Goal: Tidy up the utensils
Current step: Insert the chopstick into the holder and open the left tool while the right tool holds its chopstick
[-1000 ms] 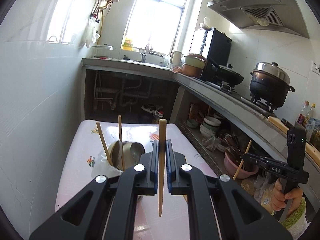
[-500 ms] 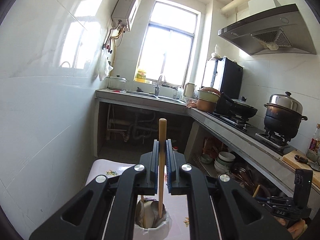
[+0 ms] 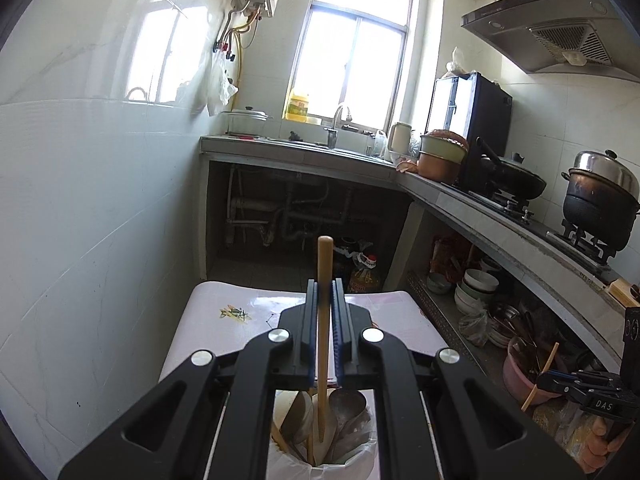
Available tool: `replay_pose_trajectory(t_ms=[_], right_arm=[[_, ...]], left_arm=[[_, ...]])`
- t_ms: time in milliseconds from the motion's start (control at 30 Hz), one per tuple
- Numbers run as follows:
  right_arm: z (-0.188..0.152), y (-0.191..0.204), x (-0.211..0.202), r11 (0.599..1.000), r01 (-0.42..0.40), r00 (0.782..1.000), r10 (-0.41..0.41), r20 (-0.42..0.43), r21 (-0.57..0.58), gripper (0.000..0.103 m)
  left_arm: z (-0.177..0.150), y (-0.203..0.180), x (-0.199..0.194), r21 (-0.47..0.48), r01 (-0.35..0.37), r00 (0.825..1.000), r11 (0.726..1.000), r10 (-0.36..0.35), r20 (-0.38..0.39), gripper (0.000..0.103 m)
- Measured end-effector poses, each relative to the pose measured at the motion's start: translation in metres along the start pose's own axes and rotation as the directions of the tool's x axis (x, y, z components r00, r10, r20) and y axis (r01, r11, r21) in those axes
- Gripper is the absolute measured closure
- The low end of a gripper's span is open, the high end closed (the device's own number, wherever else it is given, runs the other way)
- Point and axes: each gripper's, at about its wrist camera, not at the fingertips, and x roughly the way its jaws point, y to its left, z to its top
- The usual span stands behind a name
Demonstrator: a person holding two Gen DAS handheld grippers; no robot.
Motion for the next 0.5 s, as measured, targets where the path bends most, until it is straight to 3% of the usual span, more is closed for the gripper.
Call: replay_pose_trajectory(t_ms=[367,500], right_arm=[[-0.003,0.001,0.013,1.0,-0.024,0.999,0.024,-0.028,-0.001,0.099],[-0.005,0.002,0.013,1.0,-0.03,0.999,0.03,-0.03,-0.003,0.099]], left_arm=[[-0.04,-0.006,0.028,0.046,-0.002,0.991,0.999,0.008,-0.133,0.097],[-0.046,-0.011,0.029,0.069,-0.004,0.99,0.998,0.013,-0.142,0.097]])
